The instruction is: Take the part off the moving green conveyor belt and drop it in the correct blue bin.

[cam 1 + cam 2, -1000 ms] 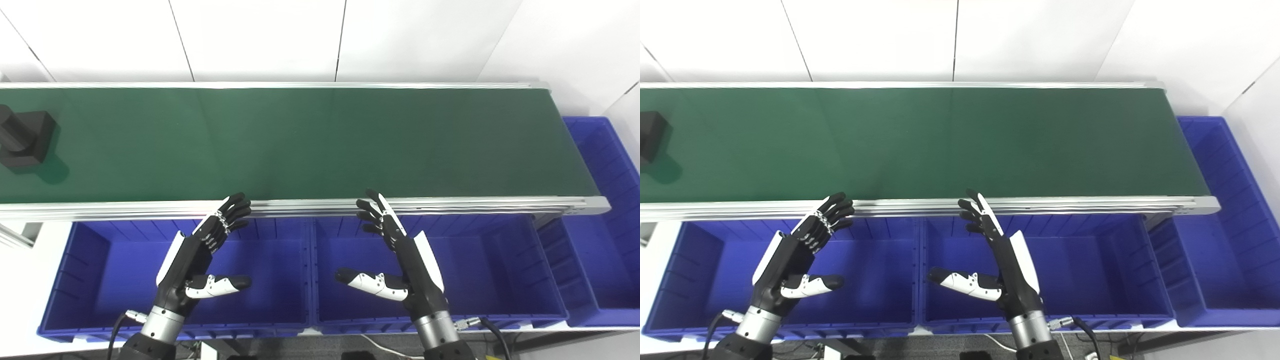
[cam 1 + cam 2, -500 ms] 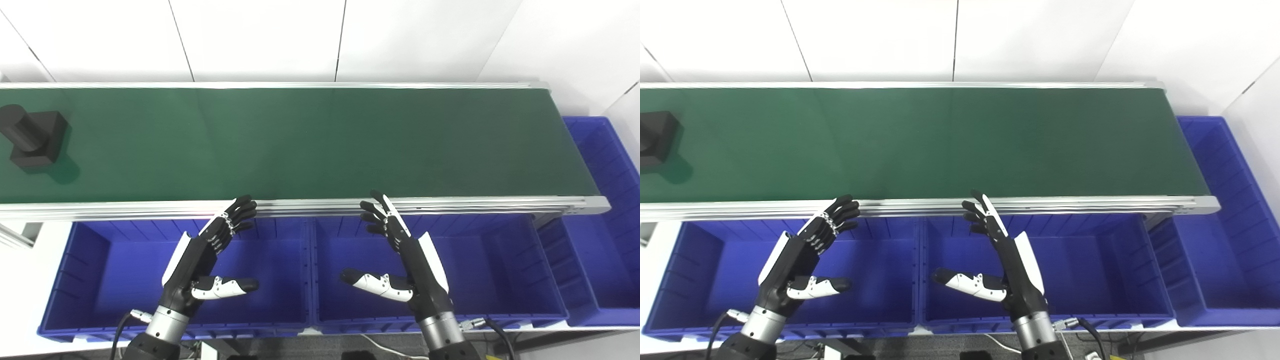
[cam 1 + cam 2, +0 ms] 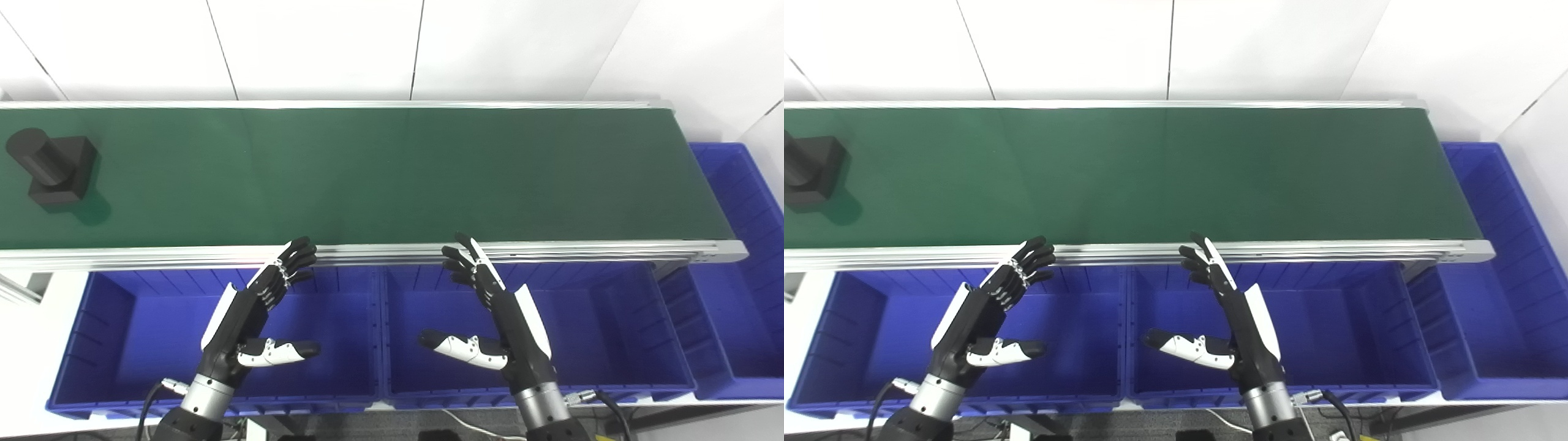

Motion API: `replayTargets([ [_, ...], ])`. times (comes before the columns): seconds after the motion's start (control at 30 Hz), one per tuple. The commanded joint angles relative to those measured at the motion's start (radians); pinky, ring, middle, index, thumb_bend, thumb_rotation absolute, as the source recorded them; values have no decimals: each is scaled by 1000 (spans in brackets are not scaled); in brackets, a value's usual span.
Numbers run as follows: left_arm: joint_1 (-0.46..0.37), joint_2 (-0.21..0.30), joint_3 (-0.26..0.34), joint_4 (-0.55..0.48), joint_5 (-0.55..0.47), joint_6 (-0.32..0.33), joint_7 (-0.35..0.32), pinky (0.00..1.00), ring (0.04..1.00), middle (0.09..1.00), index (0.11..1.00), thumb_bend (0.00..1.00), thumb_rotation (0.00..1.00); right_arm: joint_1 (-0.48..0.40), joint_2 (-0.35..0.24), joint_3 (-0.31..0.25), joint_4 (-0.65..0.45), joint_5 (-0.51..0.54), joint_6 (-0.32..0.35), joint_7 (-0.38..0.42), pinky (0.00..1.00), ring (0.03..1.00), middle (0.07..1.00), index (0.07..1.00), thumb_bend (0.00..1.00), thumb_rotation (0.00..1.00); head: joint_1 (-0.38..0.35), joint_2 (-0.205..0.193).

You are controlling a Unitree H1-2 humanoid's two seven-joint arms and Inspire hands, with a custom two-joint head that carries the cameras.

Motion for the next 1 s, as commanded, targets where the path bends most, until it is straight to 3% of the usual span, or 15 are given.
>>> replayTargets([
  [0.0,-2,2,-5,-28,4,-20,13,824,878,892,896,879,424,0,2,-2,-17,10,-52,-7,810,846,880,963,780,488,1,-1],
  [0.4,-6,10,-19,-22,6,-20,19,840,891,903,900,879,429,-4,-4,-4,-14,10,-43,-2,815,855,889,968,773,472,7,-5],
  [0.63,-10,27,-46,-16,38,-20,50,852,902,920,907,869,428,-9,-12,-6,-17,-3,-6,5,767,857,911,964,786,479,17,-8],
  [0.97,-15,33,-71,2,49,-20,96,839,896,910,897,892,410,-11,-10,-13,-16,-18,26,8,787,868,917,951,802,435,24,-26],
])
